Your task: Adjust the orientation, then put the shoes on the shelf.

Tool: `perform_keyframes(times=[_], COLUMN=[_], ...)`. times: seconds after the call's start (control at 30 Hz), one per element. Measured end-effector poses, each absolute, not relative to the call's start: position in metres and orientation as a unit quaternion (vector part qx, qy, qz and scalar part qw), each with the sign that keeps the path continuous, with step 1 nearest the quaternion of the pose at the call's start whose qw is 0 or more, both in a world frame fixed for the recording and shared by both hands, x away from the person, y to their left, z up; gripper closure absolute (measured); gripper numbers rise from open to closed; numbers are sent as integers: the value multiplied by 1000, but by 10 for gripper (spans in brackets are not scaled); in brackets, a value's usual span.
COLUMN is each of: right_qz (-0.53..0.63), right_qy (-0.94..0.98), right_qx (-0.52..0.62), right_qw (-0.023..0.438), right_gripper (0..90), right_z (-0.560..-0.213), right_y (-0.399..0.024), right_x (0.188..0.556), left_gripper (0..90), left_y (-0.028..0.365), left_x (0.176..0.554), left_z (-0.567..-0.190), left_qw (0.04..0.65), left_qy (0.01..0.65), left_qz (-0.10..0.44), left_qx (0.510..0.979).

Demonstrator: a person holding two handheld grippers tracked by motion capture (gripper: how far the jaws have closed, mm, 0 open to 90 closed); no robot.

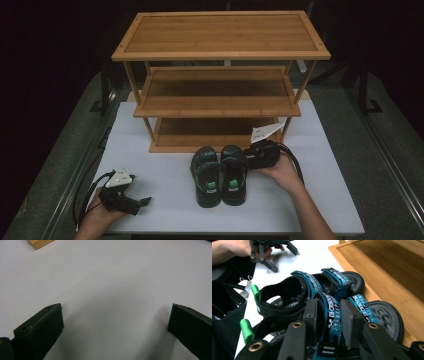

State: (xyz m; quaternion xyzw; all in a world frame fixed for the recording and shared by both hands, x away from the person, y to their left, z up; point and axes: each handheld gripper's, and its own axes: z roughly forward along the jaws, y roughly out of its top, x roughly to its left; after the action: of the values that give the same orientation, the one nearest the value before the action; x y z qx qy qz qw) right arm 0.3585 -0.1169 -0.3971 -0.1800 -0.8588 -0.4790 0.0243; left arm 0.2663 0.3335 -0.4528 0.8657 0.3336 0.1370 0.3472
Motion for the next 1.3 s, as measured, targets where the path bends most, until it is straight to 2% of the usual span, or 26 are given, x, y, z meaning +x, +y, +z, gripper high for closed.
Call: perform_keyframes(times=[0.2,0.27,0.33,0.57,0.7,0.8,0.83,0.93,1.0,1.3], right_qz=[-479,-478,-484,-488,-486,-486,-488,-485,-486,-489], right_qy=[-858,-858,-854,-849,-849,-847,-845,-846,-845,-841], right_qx=[-185,-187,-190,-200,-207,-213,-215,-219,-222,-230], right_qw=[16,16,7,-15,-30,-34,-35,-35,-31,-28], right_gripper=[657,620,539,472,473,485,488,508,529,569], right_z=[-400,-400,-399,-392,-390,-389,-389,-390,-392,-398], right_y=[-110,-111,-113,-120,-123,-126,-128,-130,-131,-132], right_x=[358,358,355,345,340,335,333,331,329,328], left_gripper=[0,0,0,35,137,160,210,260,332,431], left_y=[333,334,334,325,312,300,295,278,264,206], left_x=[266,266,267,270,273,276,277,282,286,304], left_z=[-453,-452,-452,-438,-422,-409,-406,-396,-391,-386], left_qw=[347,347,350,382,407,424,428,434,439,446], left_qy=[333,334,335,327,307,293,285,268,255,212], left_qz=[137,136,134,116,98,88,86,80,75,55], left_qx=[866,866,865,857,855,853,853,857,858,868])
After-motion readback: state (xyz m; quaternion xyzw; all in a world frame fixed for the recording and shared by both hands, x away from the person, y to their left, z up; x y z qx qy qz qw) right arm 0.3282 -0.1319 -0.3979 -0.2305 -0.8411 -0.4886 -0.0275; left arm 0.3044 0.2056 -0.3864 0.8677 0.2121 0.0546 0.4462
